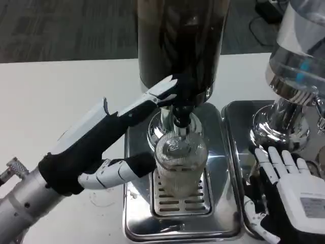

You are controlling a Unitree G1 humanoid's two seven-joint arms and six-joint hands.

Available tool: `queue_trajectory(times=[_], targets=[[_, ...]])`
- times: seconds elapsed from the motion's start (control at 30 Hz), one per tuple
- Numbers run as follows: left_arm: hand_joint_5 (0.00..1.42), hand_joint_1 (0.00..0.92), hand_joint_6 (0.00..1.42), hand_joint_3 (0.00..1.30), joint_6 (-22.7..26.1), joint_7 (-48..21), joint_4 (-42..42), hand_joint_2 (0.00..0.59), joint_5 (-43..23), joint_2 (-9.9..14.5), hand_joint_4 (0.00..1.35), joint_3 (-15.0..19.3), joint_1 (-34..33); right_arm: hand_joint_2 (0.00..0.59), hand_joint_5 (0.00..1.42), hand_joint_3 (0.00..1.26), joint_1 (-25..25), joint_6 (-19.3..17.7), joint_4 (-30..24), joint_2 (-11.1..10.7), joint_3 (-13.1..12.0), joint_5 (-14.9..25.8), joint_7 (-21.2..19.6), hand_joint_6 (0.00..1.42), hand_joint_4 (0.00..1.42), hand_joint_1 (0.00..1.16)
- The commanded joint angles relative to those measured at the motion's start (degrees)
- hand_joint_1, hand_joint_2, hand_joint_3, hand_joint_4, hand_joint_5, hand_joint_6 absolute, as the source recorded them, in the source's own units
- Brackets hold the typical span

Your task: Grasp the cup under the faucet to collect the drink, then remove the cup.

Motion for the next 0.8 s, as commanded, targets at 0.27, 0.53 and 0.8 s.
queue_trajectory(times=[0.27,0.53,0.8], targets=[[0.22,0.0,0.19,0.13,-1.68,-4.21,-0.85,0.191,2.3,3.43,0.0,-1.53,-2.67,0.552,0.0,0.06,-0.48,0.09,0.74,0.43,-0.26,0.72,-0.84,0.0,0.0,0.27],[0.23,0.0,0.2,0.15,-3.15,-6.24,-0.89,0.205,2.84,5.28,0.0,-3.59,-4.85,0.551,0.0,0.07,-0.34,0.24,0.88,0.85,-0.16,0.83,-1.21,0.0,0.0,0.27],[0.23,0.0,0.2,0.16,-3.06,-6.24,-1.35,0.218,2.43,6.09,0.0,-4.5,-4.84,0.55,0.0,0.07,-0.54,0.38,1.04,1.26,0.07,0.77,-1.37,0.0,0.0,0.27]])
